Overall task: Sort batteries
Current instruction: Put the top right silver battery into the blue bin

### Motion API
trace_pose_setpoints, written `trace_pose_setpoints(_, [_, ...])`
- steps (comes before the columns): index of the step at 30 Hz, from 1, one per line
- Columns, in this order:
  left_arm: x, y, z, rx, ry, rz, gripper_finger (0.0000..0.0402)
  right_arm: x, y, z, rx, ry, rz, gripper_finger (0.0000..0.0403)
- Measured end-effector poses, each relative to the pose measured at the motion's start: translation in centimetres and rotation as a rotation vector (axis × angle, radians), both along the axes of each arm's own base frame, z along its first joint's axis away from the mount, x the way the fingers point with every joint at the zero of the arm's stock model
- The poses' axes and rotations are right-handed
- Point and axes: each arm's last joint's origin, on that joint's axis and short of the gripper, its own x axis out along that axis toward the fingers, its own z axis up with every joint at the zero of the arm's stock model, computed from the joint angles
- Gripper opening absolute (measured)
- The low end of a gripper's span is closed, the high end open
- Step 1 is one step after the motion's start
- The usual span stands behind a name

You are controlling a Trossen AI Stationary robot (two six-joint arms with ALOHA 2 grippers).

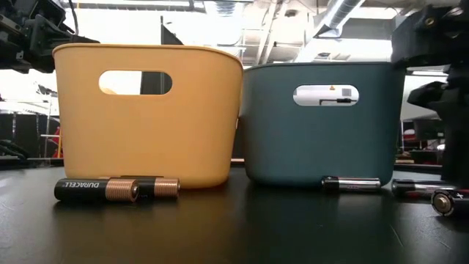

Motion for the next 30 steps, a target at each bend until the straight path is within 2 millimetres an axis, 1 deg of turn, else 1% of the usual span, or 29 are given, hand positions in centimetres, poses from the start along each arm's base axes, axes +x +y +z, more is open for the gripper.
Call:
trace_pose_setpoints(11, [0.0, 0.0, 0.0, 0.0, 0.0, 0.0, 0.0033, -0.8, 1.1, 0.2, 0.006, 0.001, 0.041, 0.0063])
trace_pose_setpoints(17, [0.0, 0.0, 0.0, 0.0, 0.0, 0.0, 0.0033, -1.3, 1.5, 0.9, 0.016, -0.007, 0.062, 0.0063])
trace_pose_setpoints(20, [0.0, 0.0, 0.0, 0.0, 0.0, 0.0, 0.0033, -1.6, 1.3, 1.3, 0.013, -0.001, 0.045, 0.0063])
trace_pose_setpoints(24, [0.0, 0.0, 0.0, 0.0, 0.0, 0.0, 0.0033, -2.0, 1.1, 2.4, 0.03, -0.022, 0.04, 0.0063])
trace_pose_setpoints(30, [0.0, 0.0, 0.0, -0.038, 0.002, -0.016, 0.0033, -2.3, 1.0, 5.4, 0.115, -0.127, 0.076, 0.0063])
